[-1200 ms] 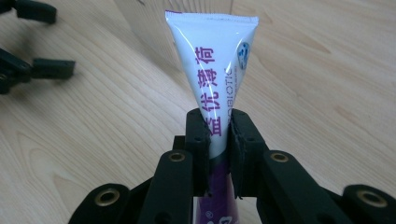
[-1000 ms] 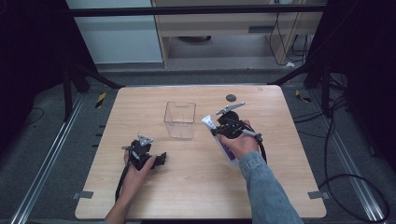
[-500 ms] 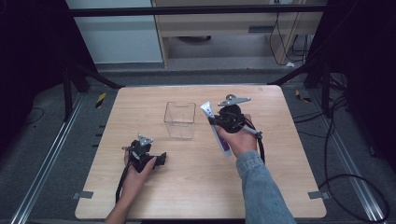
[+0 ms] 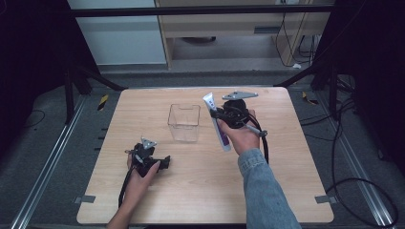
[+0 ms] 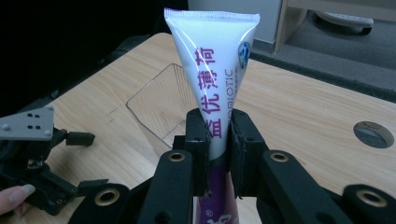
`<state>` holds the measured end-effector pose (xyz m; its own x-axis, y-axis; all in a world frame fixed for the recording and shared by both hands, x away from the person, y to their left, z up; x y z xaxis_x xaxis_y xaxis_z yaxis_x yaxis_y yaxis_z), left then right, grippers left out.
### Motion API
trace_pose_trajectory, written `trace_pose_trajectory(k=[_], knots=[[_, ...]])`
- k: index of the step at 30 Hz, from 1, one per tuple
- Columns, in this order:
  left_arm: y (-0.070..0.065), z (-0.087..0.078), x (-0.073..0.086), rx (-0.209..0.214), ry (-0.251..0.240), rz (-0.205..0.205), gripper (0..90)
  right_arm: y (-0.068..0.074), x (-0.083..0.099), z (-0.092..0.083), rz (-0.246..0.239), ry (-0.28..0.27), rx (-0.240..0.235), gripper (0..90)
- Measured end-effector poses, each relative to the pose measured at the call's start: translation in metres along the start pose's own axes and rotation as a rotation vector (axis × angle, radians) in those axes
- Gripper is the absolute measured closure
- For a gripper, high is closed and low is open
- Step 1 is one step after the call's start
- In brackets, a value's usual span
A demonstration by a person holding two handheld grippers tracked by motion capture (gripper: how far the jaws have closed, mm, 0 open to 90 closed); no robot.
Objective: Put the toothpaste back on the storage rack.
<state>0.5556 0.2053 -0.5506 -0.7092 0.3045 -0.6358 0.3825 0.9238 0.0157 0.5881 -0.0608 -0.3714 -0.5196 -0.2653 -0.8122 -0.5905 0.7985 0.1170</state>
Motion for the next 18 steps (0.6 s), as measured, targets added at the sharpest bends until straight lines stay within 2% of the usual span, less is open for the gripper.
trace_pose_trajectory(k=[5, 12, 18], knots=[[0.000, 0.000, 0.000, 0.000, 0.000, 0.000, 0.0, -0.001, -0.003, 0.001, 0.010, -0.007, 0.003, 79.3], [0.000, 0.000, 0.000, -0.001, 0.000, 0.002, 0.0, 0.000, -0.012, -0.001, 0.000, -0.016, 0.018, 79.3], [0.000, 0.000, 0.000, -0.003, 0.001, 0.000, 0.0, 0.005, -0.027, 0.000, -0.015, -0.022, 0.015, 79.3]])
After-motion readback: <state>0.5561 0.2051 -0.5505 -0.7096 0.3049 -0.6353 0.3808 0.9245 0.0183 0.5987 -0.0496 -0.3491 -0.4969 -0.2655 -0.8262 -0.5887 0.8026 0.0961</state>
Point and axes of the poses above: each handheld gripper's, and its own axes: z roughly forward along the jaws, x roughly out of its underside, y roughly to its left, the point moved 6 cm from there along z, roughly forward along the jaws, and after that the axes turned 6 degrees about y, right-handed, at the moved point
